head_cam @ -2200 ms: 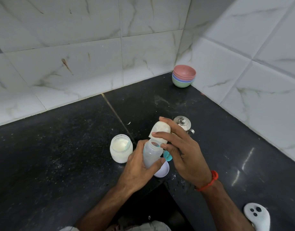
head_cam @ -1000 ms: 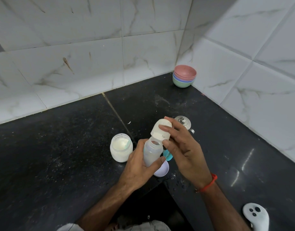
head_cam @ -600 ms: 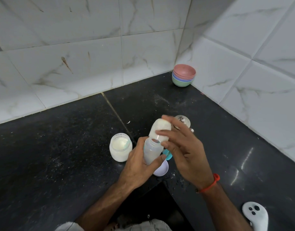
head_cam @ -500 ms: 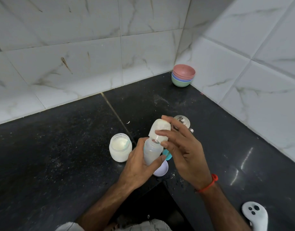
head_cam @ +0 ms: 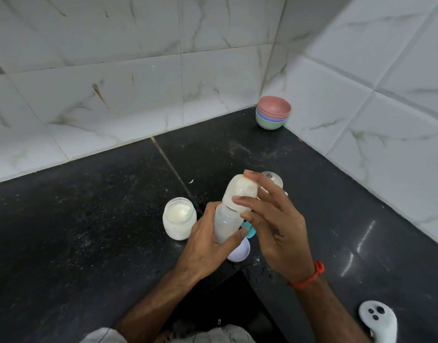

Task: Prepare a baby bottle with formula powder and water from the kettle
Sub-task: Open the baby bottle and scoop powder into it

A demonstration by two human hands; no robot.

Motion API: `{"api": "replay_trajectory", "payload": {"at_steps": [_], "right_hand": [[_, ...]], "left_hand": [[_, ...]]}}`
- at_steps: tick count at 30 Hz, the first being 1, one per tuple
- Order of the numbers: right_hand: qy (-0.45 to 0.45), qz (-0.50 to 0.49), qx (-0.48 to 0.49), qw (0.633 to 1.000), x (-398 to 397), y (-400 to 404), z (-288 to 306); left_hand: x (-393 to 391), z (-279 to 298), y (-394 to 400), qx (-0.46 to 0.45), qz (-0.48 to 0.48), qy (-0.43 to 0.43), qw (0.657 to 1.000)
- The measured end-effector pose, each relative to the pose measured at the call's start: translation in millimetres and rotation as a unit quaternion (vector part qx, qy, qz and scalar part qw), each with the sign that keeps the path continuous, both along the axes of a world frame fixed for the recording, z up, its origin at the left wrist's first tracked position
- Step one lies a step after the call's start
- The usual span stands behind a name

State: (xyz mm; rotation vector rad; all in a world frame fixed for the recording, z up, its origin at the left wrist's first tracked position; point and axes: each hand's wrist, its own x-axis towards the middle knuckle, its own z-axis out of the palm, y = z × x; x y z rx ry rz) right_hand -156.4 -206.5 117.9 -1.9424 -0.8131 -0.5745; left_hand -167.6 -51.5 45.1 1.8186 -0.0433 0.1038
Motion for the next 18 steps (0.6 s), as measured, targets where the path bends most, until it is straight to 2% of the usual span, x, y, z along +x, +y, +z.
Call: {"api": "replay_trajectory", "payload": {"at_steps": [3, 18], "right_hand": [[-0.006, 0.021, -0.004, 1.0, -2.1, 1.4, 1.8], [0.004, -0.011, 0.018, 1.0, -3.6, 2.1, -3.4]], "left_hand": [[0.1, -1.1, 0.4, 0.002, 0.006, -0.007, 1.0], [-1.6, -4.8, 1.0, 0.018, 0.004, -0.017, 1.0]]}}
